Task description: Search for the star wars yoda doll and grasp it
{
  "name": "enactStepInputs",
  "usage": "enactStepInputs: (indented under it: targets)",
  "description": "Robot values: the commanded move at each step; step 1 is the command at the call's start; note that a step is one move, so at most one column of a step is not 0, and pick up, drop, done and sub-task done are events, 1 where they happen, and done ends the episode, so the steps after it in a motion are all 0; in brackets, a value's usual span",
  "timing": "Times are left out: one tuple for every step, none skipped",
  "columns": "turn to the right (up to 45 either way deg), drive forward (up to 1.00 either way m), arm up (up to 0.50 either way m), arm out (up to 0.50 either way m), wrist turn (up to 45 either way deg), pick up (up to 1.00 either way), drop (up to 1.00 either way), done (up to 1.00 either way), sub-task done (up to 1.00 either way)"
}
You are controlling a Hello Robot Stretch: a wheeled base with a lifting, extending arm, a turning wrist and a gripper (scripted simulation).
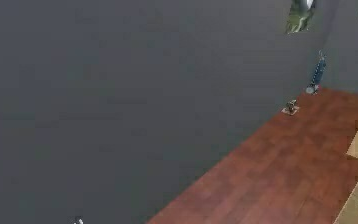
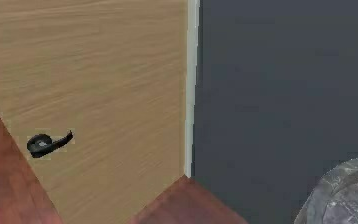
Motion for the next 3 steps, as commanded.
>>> enactStepInputs:
  targets:
    - [18.0,0.0,0.0,0.0,0.0,0.0,0.0,0.0,0.0]
    - [0.0,0.65,0.0,0.0,0.0,0.0,0.0,0.0,0.0]
    - [24.0,0.0,0.0,0.0,0.0,0.0,0.0,0.0,0.0]
